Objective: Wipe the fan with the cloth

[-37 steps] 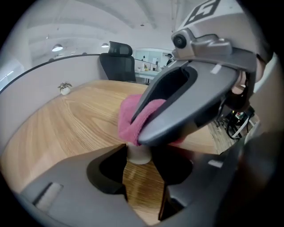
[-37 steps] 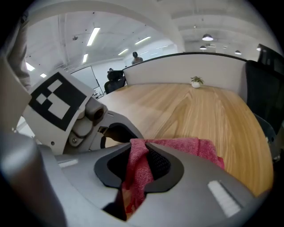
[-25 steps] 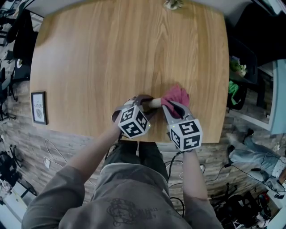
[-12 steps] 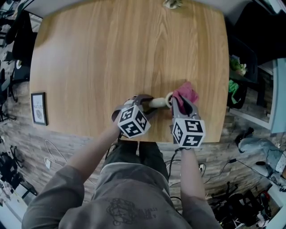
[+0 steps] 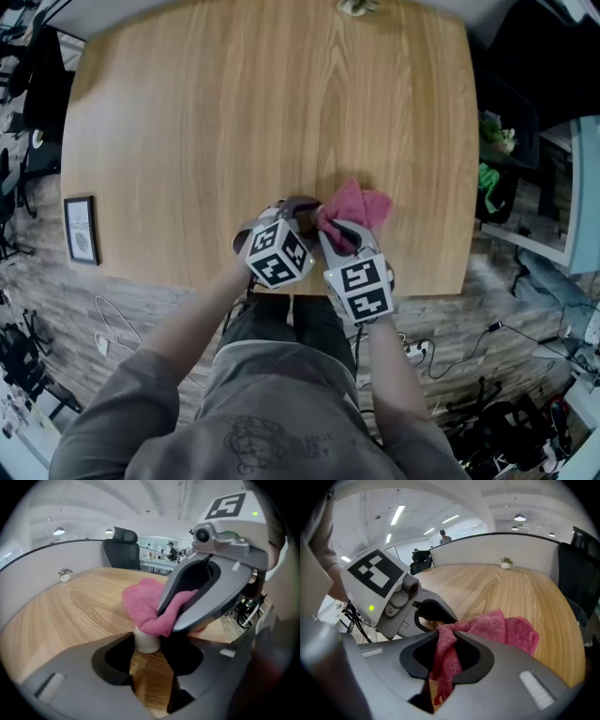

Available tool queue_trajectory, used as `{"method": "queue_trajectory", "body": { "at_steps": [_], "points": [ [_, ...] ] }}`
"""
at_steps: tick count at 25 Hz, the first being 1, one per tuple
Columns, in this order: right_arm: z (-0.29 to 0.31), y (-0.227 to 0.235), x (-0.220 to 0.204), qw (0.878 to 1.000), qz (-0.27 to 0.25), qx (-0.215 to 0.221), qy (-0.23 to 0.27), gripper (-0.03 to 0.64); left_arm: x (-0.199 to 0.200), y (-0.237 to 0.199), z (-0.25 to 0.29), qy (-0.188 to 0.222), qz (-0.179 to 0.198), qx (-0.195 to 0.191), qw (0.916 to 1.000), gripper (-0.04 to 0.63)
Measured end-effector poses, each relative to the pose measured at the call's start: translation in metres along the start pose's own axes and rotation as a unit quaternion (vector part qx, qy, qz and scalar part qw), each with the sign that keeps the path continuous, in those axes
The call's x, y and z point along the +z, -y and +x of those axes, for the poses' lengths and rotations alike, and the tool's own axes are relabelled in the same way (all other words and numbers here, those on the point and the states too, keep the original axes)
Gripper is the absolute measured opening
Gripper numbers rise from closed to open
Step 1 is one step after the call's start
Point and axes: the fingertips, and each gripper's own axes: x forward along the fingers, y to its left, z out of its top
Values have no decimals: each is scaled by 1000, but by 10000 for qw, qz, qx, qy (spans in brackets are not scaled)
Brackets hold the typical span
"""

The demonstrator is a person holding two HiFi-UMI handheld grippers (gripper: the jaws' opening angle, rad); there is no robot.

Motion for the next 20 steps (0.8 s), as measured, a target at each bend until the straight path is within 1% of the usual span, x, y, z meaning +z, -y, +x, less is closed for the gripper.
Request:
{"method": "queue_trajectory", "body": {
  "at_steps": [3,7,9,12,14,16,20],
  "points": [
    [-11,17,-9,9996,195,-218,24,71,2,0,2,17,21,-18,10000,184],
    [-34,45,-2,9953,601,-571,495,71,1,1,-1,54,-19,-5,10000,182],
    [-44,64,2,9904,800,-880,705,71,0,0,-2,50,-11,30,10000,181],
    [-56,101,2,9778,1213,-1407,971,72,1,0,0,83,-15,57,9999,181],
    [-59,118,5,9709,1391,-1614,1094,72,1,0,0,122,-39,71,9999,181],
    [-54,118,13,9698,1429,-1598,1161,71,0,0,-1,122,-60,72,9999,181],
    [-30,87,26,9794,1114,-1251,1131,71,1,0,1,79,-55,58,9999,181]
  ]
}}
